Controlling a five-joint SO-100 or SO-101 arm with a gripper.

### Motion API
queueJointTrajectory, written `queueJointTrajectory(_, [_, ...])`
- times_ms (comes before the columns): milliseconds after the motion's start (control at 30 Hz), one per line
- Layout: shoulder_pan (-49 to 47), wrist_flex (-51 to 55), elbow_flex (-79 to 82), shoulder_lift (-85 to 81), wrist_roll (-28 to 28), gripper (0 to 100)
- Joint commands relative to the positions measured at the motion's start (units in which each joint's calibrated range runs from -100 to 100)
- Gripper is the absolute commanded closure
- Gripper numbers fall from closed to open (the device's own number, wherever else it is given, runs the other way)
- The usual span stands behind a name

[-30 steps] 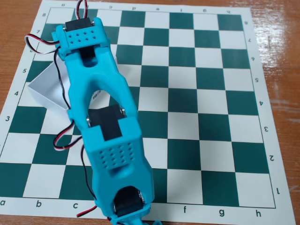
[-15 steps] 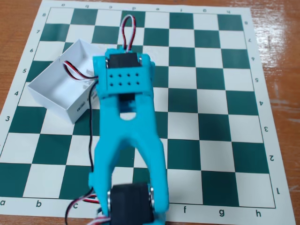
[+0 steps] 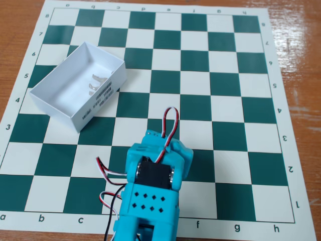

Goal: Grab the toy horse and put it in the box.

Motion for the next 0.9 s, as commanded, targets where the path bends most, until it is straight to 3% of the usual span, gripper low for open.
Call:
queueJointTrajectory(0, [1.2,3.0,4.5,-7.8,-0.3,100])
queueJointTrajectory(433, [-3.6,18.7,7.4,-15.1,-1.5,100])
queueJointTrajectory(867, [-4.9,18.7,7.4,-14.9,-1.8,100])
